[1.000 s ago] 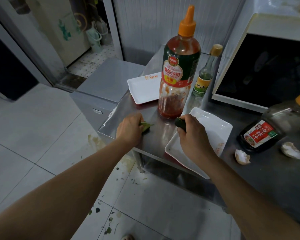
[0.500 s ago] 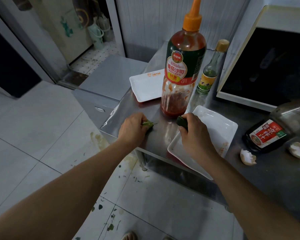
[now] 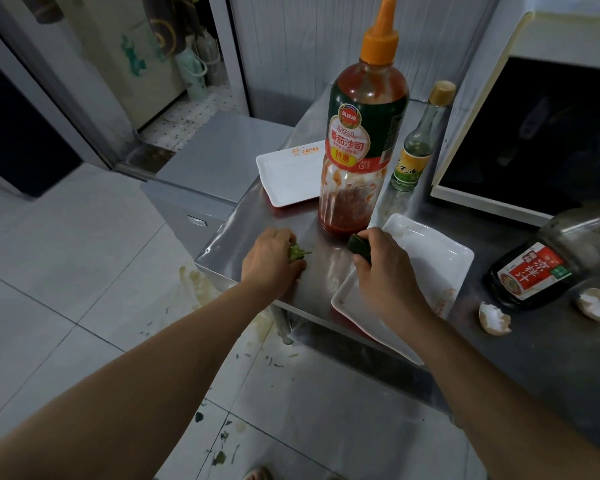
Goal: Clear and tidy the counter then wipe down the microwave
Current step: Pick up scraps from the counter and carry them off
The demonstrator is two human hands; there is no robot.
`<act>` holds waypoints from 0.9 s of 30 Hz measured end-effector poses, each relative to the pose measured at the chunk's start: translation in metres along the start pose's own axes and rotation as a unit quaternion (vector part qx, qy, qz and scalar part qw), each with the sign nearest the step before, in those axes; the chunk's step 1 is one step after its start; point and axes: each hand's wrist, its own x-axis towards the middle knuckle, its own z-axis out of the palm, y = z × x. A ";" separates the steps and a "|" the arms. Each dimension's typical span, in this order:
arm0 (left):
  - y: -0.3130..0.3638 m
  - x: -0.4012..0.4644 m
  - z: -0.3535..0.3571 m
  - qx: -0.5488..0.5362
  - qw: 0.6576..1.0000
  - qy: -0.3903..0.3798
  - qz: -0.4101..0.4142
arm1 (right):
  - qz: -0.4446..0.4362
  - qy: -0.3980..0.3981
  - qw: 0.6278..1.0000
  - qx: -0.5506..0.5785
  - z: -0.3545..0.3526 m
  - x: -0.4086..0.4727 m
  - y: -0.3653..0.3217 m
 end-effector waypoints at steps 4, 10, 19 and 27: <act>0.003 0.001 0.002 0.006 1.000 -0.029 0.004 | -0.006 0.007 1.000 -0.001 0.000 -0.001 0.002; 0.014 -0.004 -0.007 -0.033 0.998 -0.051 0.017 | -0.006 0.011 1.000 0.009 -0.004 -0.005 0.003; 0.040 -0.024 -0.038 -0.040 0.995 -0.066 0.063 | 0.002 0.010 1.000 0.006 -0.035 -0.019 -0.011; 0.070 -0.044 -0.072 -0.042 0.991 -0.033 0.123 | -0.034 0.066 0.997 0.013 -0.080 -0.033 -0.023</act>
